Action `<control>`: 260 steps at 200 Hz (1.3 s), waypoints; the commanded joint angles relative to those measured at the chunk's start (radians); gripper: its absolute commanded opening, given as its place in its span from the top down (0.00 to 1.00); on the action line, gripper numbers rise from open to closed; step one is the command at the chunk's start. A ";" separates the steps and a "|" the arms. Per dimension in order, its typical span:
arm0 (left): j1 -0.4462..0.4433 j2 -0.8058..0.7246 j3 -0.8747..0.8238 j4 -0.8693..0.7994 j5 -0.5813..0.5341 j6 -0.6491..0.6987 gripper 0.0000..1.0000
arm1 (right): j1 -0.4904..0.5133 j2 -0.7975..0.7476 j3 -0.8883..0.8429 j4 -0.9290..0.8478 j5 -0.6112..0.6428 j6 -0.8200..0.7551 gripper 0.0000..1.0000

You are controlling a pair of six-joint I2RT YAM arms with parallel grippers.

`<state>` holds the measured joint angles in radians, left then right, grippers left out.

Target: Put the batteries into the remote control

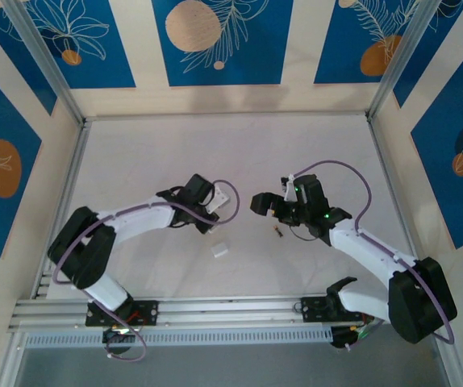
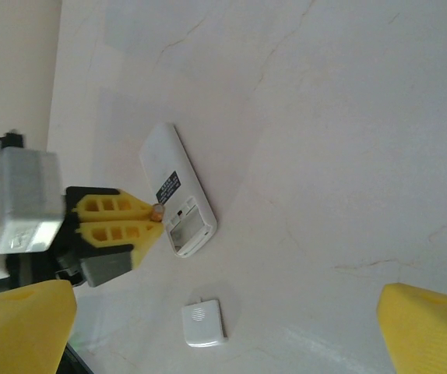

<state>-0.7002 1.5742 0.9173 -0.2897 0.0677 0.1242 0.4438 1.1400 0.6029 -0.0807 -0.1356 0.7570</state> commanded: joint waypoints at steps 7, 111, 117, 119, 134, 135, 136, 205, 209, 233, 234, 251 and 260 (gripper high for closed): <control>0.007 -0.058 -0.056 0.118 0.033 0.052 0.89 | -0.008 -0.023 -0.028 0.025 -0.026 -0.002 0.01; 0.009 0.000 -0.064 0.142 0.058 0.006 0.87 | -0.015 -0.060 -0.046 0.006 -0.015 0.001 0.01; 0.009 0.001 -0.066 0.143 0.057 0.008 0.87 | -0.017 -0.062 -0.048 0.007 -0.016 0.001 0.01; 0.010 0.002 -0.067 0.143 0.056 0.007 0.87 | -0.017 -0.063 -0.048 0.006 -0.016 0.002 0.01; 0.008 0.008 -0.064 0.137 0.052 0.011 0.87 | -0.018 -0.070 -0.049 0.002 -0.016 0.000 0.01; 0.008 0.008 -0.065 0.136 0.052 0.011 0.87 | -0.018 -0.071 -0.049 0.001 -0.016 0.000 0.01; 0.009 0.009 -0.066 0.136 0.052 0.011 0.87 | -0.019 -0.072 -0.050 0.001 -0.016 0.000 0.01; 0.009 0.047 -0.059 0.113 0.052 0.012 0.87 | -0.034 -0.092 -0.069 0.004 -0.027 0.001 0.01; 0.009 0.050 -0.057 0.109 0.054 0.010 0.87 | -0.034 -0.094 -0.071 0.005 -0.027 0.000 0.01; 0.010 0.062 -0.048 0.097 0.052 0.003 0.87 | -0.040 -0.100 -0.074 0.008 -0.031 0.000 0.01; 0.010 0.062 -0.048 0.096 0.051 0.003 0.86 | -0.040 -0.100 -0.075 0.007 -0.030 0.000 0.01; 0.009 0.072 -0.040 0.087 0.052 -0.001 0.87 | -0.043 -0.102 -0.078 0.009 -0.033 0.002 0.01; 0.009 0.077 -0.038 0.082 0.049 -0.005 0.86 | -0.044 -0.103 -0.080 0.010 -0.035 0.001 0.01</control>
<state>-0.7002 1.6276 0.8600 -0.1757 0.1036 0.1341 0.4061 1.0561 0.5457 -0.0704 -0.1425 0.7601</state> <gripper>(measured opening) 0.135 0.993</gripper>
